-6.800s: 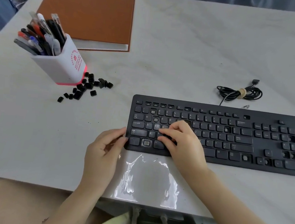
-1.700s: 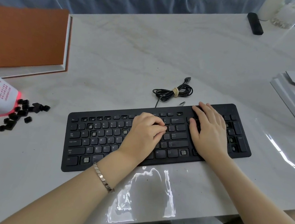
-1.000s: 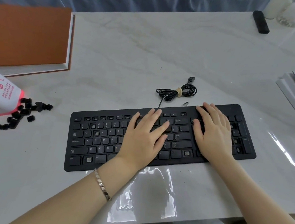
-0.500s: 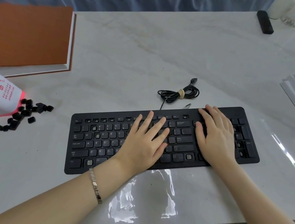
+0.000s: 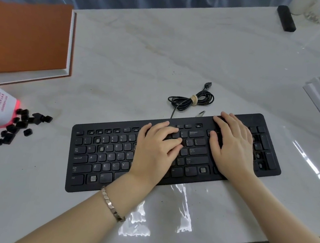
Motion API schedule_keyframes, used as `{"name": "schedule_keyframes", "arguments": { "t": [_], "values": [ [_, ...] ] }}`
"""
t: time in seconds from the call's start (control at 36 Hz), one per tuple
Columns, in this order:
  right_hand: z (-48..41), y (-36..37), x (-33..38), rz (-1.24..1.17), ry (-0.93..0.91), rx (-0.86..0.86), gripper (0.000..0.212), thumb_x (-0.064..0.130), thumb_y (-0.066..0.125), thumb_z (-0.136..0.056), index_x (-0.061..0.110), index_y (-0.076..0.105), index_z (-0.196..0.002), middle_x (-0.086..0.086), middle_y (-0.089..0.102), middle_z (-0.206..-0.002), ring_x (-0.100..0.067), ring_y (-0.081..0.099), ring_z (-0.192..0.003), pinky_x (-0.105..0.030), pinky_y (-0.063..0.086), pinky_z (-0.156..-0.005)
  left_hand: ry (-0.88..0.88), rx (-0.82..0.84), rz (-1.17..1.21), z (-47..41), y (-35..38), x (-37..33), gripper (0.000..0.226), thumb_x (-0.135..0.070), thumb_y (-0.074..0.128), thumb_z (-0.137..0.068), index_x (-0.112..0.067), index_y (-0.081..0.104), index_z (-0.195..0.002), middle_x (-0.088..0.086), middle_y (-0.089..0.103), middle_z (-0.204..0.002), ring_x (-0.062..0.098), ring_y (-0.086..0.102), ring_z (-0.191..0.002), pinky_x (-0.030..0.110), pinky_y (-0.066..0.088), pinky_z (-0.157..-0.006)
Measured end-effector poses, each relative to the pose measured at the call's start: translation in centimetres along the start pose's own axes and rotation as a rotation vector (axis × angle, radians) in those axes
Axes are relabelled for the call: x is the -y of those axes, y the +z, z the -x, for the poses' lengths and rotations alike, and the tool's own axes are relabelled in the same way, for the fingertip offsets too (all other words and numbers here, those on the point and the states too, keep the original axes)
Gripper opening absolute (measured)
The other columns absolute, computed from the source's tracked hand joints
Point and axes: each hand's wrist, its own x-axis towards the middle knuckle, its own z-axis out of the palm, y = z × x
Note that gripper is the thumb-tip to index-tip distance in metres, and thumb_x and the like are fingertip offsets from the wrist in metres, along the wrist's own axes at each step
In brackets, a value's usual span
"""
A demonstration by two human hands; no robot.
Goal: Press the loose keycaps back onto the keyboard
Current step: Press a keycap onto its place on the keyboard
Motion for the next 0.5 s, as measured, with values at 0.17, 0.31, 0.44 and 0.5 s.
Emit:
{"name": "schedule_keyframes", "arguments": {
  "t": [0.17,0.31,0.44,0.5],
  "values": [
    [0.01,-0.04,-0.06,-0.003,0.004,-0.001,0.044,0.033,0.037,-0.09,0.01,0.058,-0.122,-0.008,0.053,-0.132,-0.026,0.042,-0.127,-0.033,0.019,-0.107,0.094,0.02,0.037,-0.3,-0.02,0.04,0.023,-0.024,0.053,-0.083,-0.019,0.076,-0.08,-0.008,0.072,-0.09,0.01,0.052,-0.103,0.034,0.031,-0.096],
    [0.13,-0.02,-0.06,-0.008,0.0,-0.003,0.044,0.033,0.037,-0.09,0.01,0.059,-0.121,-0.009,0.054,-0.132,-0.026,0.043,-0.127,-0.033,0.02,-0.107,0.157,0.017,-0.021,-0.39,0.04,0.23,0.017,-0.016,0.058,-0.083,-0.016,0.075,-0.08,-0.005,0.07,-0.089,0.01,0.053,-0.098,0.033,0.031,-0.096],
    [0.05,-0.03,-0.01,-0.01,0.001,-0.004,0.044,0.033,0.037,-0.09,0.01,0.058,-0.121,-0.009,0.054,-0.131,-0.026,0.042,-0.127,-0.034,0.021,-0.107,0.228,0.017,-0.05,-0.12,0.41,0.23,0.015,0.001,0.068,-0.074,-0.006,0.073,-0.086,0.007,0.068,-0.089,0.019,0.051,-0.093,0.037,0.036,-0.094],
    [0.05,-0.02,0.01,-0.015,0.005,0.0,0.045,0.034,0.037,-0.09,0.01,0.058,-0.122,-0.009,0.053,-0.132,-0.026,0.041,-0.127,-0.034,0.021,-0.107,0.244,0.023,-0.056,-0.08,0.51,0.22,0.018,0.004,0.067,-0.074,-0.001,0.072,-0.09,0.013,0.067,-0.09,0.023,0.049,-0.093,0.036,0.037,-0.092]
  ]
}}
